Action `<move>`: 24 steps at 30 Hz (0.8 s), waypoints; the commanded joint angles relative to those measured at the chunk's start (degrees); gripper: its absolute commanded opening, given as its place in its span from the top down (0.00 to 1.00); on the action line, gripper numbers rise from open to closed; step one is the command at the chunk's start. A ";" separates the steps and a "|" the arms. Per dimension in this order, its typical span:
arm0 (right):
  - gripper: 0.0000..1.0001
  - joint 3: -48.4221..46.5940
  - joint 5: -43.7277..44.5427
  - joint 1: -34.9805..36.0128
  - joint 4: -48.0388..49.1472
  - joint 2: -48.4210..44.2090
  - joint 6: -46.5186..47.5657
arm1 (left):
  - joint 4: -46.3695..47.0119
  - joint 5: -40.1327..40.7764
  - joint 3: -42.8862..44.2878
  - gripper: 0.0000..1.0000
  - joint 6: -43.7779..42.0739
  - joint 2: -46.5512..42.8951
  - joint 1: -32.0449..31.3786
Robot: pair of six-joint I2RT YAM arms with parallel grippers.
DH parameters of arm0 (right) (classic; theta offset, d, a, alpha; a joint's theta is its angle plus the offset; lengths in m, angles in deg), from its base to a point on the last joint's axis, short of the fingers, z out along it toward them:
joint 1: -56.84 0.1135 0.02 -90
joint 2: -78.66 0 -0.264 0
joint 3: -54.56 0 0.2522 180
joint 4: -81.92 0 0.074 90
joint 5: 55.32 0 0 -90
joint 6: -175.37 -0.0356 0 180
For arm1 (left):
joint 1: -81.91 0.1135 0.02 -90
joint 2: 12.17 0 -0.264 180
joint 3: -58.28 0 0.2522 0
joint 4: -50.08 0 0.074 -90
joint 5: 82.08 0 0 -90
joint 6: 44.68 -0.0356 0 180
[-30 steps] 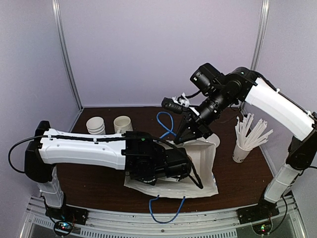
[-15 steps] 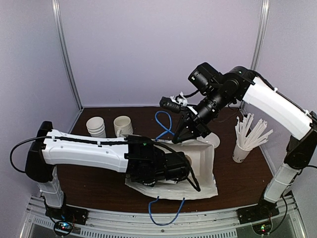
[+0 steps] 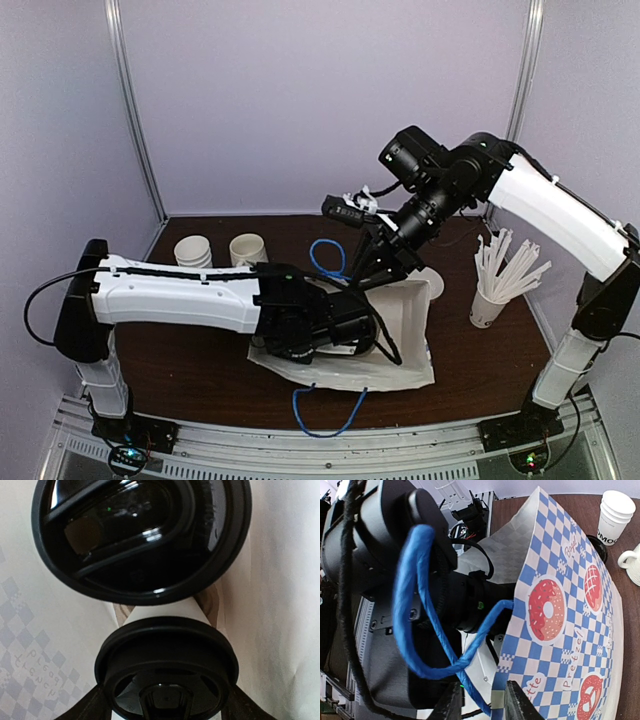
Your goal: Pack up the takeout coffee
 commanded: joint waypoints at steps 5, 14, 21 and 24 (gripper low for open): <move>0.40 -6.01 1.52 -2.17 -3.41 0.19 0.91 | 0.33 -9.51 2.01 0.41 1.89 -0.76 5.72; 0.31 -8.17 2.23 -7.70 -4.94 -2.56 1.92 | -4.74 -23.87 10.86 0.41 4.19 1.69 14.23; 0.31 -5.77 -0.04 -10.81 -5.70 -4.28 3.10 | -8.65 -29.99 15.77 0.42 5.84 6.88 17.81; 0.31 -5.17 -1.15 -12.06 -6.37 -4.62 3.65 | -9.71 -31.15 17.00 0.42 6.21 7.84 18.59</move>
